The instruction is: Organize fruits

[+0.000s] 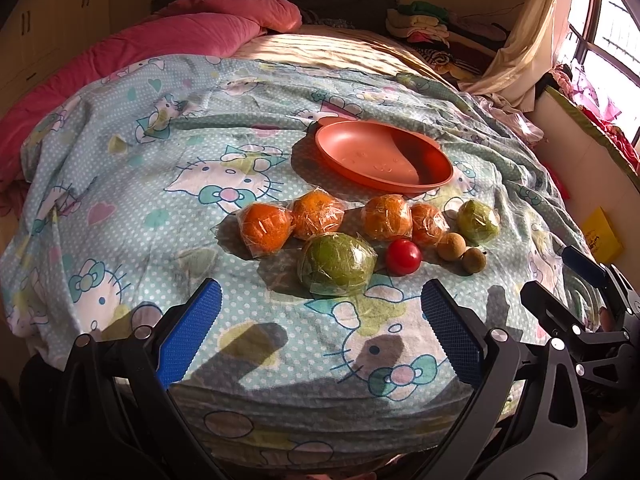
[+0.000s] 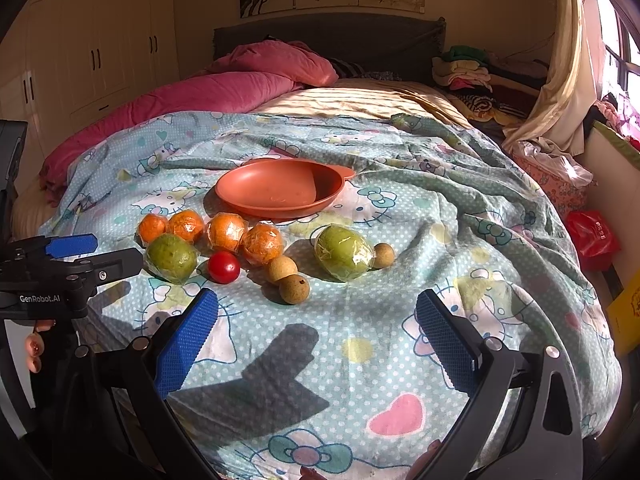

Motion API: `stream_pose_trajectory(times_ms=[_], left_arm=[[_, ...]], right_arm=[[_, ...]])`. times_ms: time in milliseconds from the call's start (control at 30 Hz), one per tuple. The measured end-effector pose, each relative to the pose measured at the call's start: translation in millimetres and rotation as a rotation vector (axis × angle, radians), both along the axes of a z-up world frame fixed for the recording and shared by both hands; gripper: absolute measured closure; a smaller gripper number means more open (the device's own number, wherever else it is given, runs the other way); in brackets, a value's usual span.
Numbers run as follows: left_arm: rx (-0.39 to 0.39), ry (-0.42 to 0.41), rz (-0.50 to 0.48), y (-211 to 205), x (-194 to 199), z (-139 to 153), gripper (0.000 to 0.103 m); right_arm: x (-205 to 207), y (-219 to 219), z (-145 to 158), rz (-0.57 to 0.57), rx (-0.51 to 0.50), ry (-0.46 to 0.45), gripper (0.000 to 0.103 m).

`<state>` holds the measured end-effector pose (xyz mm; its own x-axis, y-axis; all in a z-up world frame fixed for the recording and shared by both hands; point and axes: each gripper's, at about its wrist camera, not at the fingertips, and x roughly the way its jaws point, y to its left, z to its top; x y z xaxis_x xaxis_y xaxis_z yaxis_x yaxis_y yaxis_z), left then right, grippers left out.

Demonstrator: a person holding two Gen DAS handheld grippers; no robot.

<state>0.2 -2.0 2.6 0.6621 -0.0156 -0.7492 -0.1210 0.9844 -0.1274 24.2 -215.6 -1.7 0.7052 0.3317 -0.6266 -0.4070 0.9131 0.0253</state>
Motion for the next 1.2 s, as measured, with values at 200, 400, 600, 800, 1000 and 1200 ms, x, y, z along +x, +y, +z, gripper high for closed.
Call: stream_pose_trajectory(times_ms=[200, 400, 600, 800, 1000, 1200], left_arm=[[-0.011, 0.011, -0.005, 2, 2, -5, 0.009], [-0.059, 0.038, -0.012, 11, 7, -14, 0.009], [-0.054, 0.067, -0.022, 14, 15, -18, 0.009], [-0.065, 0.08, -0.05, 13, 25, -19, 0.015], [-0.071, 0.091, -0.08, 8, 32, -22, 0.033], [-0.073, 0.091, -0.1, 2, 37, -24, 0.042]], right_arm=[[3, 1, -3, 0.006, 0.002, 0.01, 0.004], [12, 6, -8, 0.036, -0.016, 0.03, 0.004], [29, 11, -19, 0.053, -0.04, 0.073, 0.004], [41, 18, -25, 0.08, -0.049, 0.091, 0.009], [50, 28, -37, 0.132, -0.071, 0.139, 0.047], [53, 31, -42, 0.169, -0.06, 0.151, 0.067]])
